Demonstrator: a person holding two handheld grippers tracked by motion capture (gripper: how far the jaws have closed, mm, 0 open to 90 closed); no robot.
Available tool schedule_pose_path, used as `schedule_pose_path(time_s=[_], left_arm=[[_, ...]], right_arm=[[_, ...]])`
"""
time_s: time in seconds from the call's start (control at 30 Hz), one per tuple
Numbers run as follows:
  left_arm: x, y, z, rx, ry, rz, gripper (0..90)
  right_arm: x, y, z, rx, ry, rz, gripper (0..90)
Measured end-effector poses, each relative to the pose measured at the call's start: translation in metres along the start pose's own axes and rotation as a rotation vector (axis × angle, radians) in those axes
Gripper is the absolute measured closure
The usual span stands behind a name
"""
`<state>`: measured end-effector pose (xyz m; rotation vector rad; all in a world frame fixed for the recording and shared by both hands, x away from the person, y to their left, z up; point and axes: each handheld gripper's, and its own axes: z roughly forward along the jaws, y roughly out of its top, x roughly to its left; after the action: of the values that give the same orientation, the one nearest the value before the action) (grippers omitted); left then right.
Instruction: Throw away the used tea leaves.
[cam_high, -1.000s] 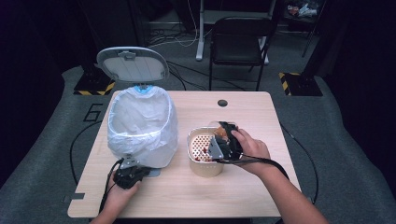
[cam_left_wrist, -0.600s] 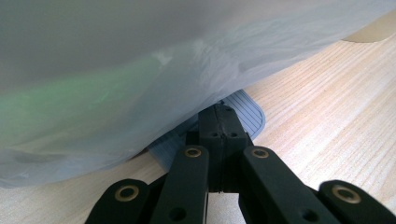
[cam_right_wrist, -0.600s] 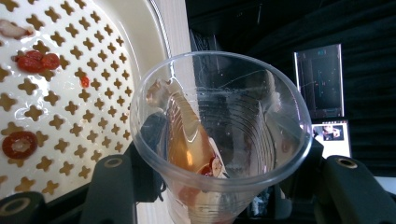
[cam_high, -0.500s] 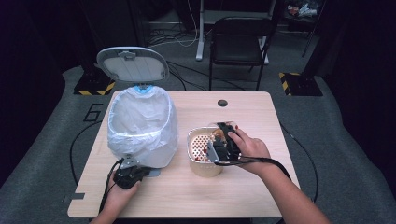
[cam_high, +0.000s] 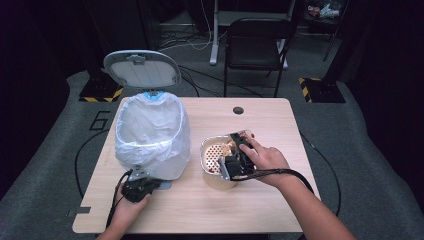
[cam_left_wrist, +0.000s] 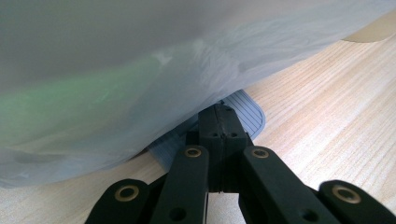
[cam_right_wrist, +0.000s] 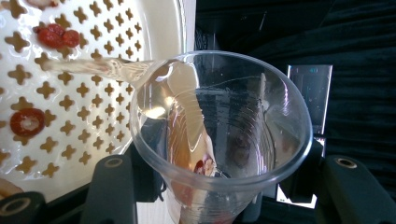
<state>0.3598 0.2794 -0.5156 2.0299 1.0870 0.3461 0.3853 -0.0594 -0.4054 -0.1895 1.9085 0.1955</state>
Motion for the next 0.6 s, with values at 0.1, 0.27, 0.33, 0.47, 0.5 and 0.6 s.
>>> schedule_pose_path(time_s=[0.1, 0.27, 0.33, 0.47, 0.5, 0.6], left_arm=[[0.0, 0.0, 0.0, 0.0, 0.0, 0.0, 90.0], [-0.0001, 0.0, 0.0, 0.0, 0.0, 0.0, 90.0], [0.0, 0.0, 0.0, 0.0, 0.0, 0.0, 90.0], [-0.0001, 0.0, 0.0, 0.0, 0.0, 0.0, 90.0], [-0.0001, 0.0, 0.0, 0.0, 0.0, 0.0, 90.0], [-0.0001, 0.0, 0.0, 0.0, 0.001, 0.0, 90.0]], right_arm=[[0.0039, 0.0002, -0.0002, 0.013, -0.012, -0.019, 43.1], [0.0058, 0.0018, -0.0013, 0.013, -0.036, -0.095, 43.2], [0.0071, 0.0021, -0.0022, 0.015, -0.048, -0.109, 43.3], [0.0076, 0.0035, -0.003, 0.017, -0.061, -0.165, 43.3], [0.0086, 0.0038, -0.0032, 0.02, -0.063, -0.166, 43.3], [0.0091, 0.0049, -0.0035, 0.021, -0.076, -0.223, 43.4]])
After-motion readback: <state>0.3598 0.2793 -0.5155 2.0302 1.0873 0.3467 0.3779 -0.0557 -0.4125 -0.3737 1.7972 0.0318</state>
